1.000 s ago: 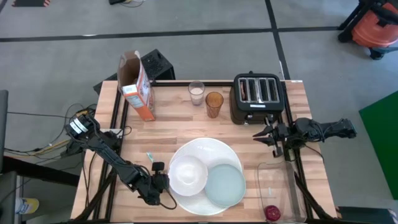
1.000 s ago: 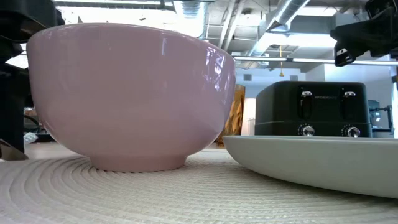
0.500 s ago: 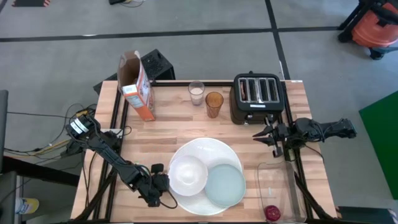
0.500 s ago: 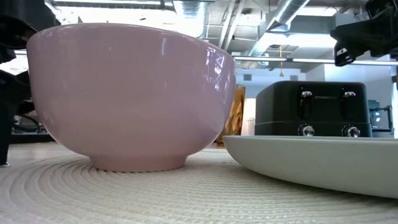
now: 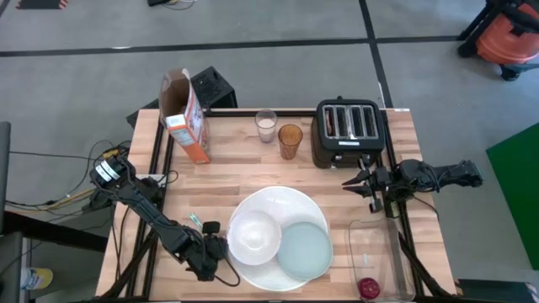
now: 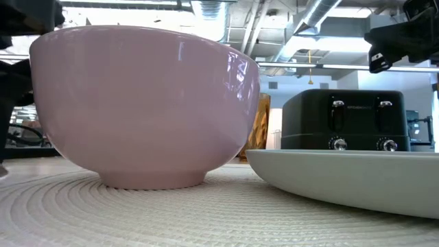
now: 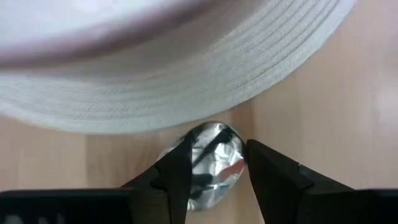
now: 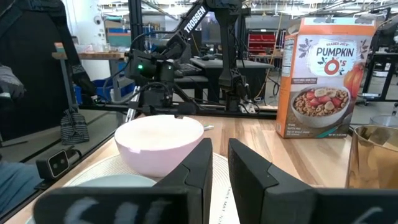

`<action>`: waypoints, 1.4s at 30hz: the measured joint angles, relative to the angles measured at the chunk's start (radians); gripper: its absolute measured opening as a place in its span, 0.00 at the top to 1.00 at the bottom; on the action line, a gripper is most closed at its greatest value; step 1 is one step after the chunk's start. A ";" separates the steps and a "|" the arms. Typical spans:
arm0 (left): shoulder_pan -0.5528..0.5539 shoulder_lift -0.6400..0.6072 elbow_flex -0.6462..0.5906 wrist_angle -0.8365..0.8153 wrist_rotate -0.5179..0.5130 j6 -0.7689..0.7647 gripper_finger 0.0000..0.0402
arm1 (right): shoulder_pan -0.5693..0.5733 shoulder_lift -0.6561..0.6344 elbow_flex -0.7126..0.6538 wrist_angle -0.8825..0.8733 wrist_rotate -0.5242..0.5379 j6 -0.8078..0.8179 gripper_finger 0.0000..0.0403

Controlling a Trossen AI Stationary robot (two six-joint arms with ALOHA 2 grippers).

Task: Arrange a breakfast setting
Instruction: Move the spoon to the left side of the white table mat

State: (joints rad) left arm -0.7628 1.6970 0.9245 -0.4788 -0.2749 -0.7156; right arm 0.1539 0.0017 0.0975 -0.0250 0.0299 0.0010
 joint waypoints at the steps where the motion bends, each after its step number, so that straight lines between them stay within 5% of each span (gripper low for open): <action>1: 0.000 0.000 0.000 -0.010 -0.001 0.000 0.65 | 0.000 0.000 0.000 0.000 0.000 0.000 0.81; 14: -0.007 -0.046 0.001 -0.100 0.032 -0.084 0.65 | 0.000 0.000 0.000 -0.024 0.000 0.000 0.81; 22: -0.055 -0.107 0.001 -0.362 0.148 -0.240 0.65 | 0.000 0.000 0.000 -0.028 0.001 0.000 0.81; 32: -0.006 -0.113 -0.135 -0.396 0.199 -0.357 0.65 | 0.000 0.000 0.000 -0.028 0.001 0.000 0.81; 42: 0.117 -0.117 -0.163 -0.413 0.206 -0.206 0.65 | 0.000 0.000 0.000 -0.028 0.001 0.000 0.81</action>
State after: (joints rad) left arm -0.6458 1.5798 0.7620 -0.8922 -0.0691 -0.9218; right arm 0.1538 0.0018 0.0975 -0.0532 0.0307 0.0010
